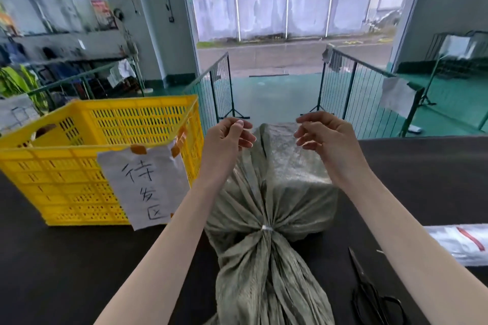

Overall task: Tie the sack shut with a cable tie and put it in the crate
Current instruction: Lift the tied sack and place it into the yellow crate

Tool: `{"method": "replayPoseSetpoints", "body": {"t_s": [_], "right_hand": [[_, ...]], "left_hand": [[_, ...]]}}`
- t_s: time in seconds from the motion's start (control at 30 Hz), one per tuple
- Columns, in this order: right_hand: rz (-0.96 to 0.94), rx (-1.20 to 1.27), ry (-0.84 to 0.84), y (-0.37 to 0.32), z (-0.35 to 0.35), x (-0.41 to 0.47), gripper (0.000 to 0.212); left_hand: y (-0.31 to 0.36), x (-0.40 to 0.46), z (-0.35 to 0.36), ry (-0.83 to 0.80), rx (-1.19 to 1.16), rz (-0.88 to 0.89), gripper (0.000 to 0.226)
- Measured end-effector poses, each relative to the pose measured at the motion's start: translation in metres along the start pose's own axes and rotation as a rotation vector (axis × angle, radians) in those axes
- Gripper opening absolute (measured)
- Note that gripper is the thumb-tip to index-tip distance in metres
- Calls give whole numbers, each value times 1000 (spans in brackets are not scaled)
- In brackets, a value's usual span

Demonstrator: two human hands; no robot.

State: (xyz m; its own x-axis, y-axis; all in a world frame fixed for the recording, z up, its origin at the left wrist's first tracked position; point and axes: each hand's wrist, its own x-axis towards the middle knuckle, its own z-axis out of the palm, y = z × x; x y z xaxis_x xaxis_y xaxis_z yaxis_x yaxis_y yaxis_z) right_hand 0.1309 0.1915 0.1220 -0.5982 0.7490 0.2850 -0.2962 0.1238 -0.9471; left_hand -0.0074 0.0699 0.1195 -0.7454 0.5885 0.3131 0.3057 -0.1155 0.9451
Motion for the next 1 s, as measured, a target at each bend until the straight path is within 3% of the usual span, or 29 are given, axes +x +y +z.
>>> {"method": "replayPoseSetpoints", "body": {"t_s": [0.7, 1.0], "right_hand": [[-311, 37, -18, -122, 17, 52, 21], [-332, 57, -43, -141, 15, 58, 18]], "left_hand": [[123, 55, 5, -1, -121, 294, 31], [136, 63, 3, 28, -136, 325, 32]]}}
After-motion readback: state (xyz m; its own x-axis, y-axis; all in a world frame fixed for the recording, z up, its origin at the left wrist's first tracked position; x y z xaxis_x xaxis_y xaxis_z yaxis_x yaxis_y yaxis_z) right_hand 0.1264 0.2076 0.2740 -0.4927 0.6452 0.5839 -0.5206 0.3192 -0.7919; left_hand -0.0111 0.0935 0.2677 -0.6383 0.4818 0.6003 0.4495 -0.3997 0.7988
